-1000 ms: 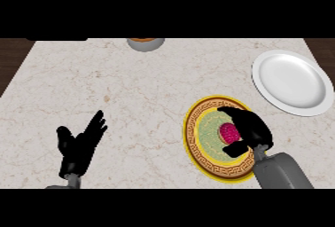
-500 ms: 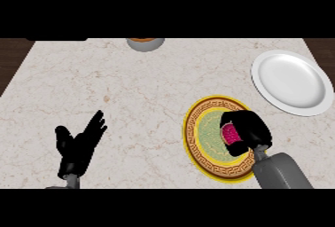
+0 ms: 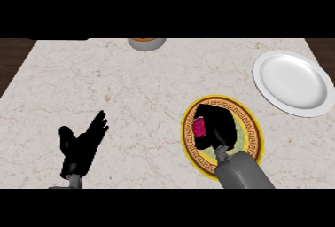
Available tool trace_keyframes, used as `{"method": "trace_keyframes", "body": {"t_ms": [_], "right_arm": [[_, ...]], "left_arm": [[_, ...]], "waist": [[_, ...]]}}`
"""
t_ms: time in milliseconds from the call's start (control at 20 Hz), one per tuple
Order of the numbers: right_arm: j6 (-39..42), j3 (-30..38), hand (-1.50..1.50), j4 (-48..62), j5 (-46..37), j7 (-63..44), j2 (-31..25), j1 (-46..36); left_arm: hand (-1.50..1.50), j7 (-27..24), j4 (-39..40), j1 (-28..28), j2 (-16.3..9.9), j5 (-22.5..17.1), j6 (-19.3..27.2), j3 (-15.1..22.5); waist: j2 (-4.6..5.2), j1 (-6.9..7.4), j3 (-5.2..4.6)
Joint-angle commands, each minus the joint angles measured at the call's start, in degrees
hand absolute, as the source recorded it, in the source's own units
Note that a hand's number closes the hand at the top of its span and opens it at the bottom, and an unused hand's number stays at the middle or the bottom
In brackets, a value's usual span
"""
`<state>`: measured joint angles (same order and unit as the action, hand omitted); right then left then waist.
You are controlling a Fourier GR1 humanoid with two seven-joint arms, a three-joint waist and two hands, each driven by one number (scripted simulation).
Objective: Pick the cupcake from the plate and place it in the plate
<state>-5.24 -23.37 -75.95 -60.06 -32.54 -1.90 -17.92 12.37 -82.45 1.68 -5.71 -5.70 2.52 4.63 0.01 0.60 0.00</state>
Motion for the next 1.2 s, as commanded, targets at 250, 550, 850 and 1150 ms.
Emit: {"method": "trace_keyframes", "body": {"t_ms": [250,550,850,1150], "right_arm": [[-18.96,-0.97,1.50,-6.85,-8.76,-8.84,1.87,-4.37],[-30.12,4.94,1.50,-11.43,-7.15,-8.81,1.24,0.54],[-37.01,14.25,1.50,-9.57,6.08,-0.44,-2.74,0.05],[-40.17,22.93,1.50,1.49,14.36,9.63,-9.49,-4.88]], "left_arm": [[0.00,2.96,-2.54,0.03,-1.02,-0.93,-0.43,-0.98],[0.00,-0.91,1.15,-0.04,-0.16,-0.41,-0.27,-1.75],[0.00,2.86,-5.95,2.33,-0.20,0.21,-0.42,0.47],[0.00,-1.92,1.10,1.27,0.82,-0.18,-1.86,-0.86]], "waist": [[-0.15,-0.38,0.01],[-0.02,-0.91,0.01],[0.03,-0.13,0.08],[0.16,-0.07,0.03]]}}
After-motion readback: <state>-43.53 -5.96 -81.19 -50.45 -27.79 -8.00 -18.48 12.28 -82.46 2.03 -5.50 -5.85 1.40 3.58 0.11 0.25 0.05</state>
